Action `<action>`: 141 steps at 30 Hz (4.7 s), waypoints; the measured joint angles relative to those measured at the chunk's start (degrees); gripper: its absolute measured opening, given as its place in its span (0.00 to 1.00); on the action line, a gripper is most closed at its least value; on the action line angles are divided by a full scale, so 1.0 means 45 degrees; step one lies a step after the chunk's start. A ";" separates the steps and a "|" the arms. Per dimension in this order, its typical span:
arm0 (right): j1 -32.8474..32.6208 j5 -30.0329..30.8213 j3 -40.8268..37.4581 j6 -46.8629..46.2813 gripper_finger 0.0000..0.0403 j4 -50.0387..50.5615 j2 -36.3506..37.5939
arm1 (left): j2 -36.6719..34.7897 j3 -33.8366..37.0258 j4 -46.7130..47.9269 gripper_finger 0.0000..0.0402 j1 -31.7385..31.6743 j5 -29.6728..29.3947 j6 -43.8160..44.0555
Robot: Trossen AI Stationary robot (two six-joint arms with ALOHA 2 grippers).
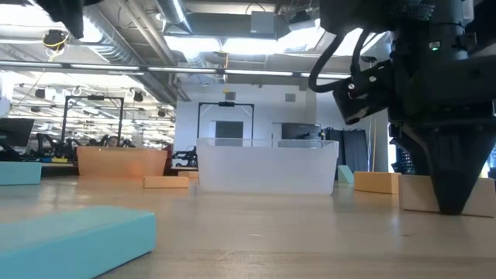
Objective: Sort & place blocks by color
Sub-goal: Put the light brown block into the white bin, then put the yellow block into the orange bin
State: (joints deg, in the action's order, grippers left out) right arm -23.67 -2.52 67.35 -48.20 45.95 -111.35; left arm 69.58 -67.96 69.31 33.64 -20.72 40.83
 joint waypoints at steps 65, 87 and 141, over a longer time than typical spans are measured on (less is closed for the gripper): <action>0.4797 0.1986 0.7019 0.2190 0.46 0.3861 -0.0685 | -0.3063 0.0000 0.1407 0.44 0.5233 -0.0527 0.2468; 0.4116 0.0282 0.7836 0.4038 0.42 0.2184 -0.0186 | -0.2728 -0.0005 0.1641 0.44 0.3427 -0.3197 0.3470; -0.1230 0.7815 1.4673 0.5555 0.42 0.7514 0.1370 | 0.1432 0.9459 -1.5804 0.44 -0.7128 0.2059 -0.4213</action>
State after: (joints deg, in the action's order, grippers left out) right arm -29.21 32.64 133.38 -23.20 79.77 -105.19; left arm 76.03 -25.40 -1.80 1.56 -11.45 21.87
